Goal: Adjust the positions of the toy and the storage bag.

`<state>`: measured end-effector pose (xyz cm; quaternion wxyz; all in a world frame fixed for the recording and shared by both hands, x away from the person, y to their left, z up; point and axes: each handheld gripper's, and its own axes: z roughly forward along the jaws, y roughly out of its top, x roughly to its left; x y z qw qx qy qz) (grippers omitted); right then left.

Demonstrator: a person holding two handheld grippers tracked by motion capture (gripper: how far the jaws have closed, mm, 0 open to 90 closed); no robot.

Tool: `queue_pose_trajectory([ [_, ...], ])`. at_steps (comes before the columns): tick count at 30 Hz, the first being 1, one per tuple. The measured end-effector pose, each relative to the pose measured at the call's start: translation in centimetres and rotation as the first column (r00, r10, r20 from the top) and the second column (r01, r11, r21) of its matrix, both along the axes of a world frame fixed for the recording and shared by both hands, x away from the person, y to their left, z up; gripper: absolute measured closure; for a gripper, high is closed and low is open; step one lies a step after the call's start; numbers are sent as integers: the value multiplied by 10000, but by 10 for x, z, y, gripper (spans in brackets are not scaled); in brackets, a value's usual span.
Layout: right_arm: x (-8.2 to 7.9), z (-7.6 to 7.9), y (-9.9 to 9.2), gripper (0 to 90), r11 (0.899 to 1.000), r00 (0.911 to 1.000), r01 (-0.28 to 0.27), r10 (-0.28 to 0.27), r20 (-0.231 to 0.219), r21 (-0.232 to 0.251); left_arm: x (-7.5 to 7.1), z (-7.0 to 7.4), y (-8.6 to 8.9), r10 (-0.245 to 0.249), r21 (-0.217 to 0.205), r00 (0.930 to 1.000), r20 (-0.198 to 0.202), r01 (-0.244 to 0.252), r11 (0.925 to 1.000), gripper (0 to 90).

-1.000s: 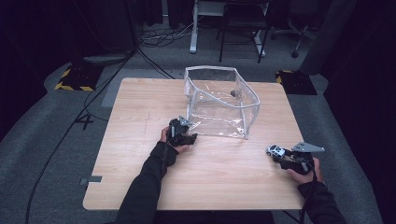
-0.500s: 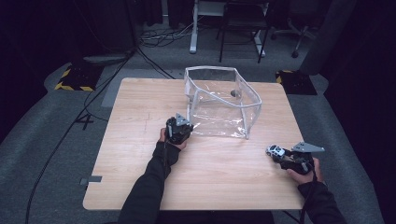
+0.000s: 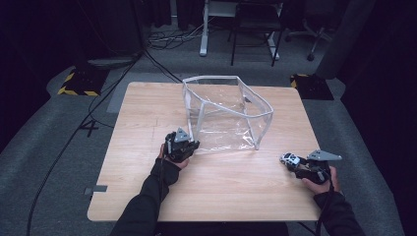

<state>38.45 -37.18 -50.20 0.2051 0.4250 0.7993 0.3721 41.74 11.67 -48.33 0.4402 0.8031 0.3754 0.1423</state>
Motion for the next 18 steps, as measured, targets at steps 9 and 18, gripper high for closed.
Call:
queue_pose_trajectory([
  [9,0,0,0,464,10000,10000,16,-16,-11,9,-29,-1,7,-692,388,9974,-187,699,9968,838],
  [18,0,0,0,462,10000,10000,0,0,10,-8,-44,-5,15,-967,1309,9949,-299,998,9864,668],
])
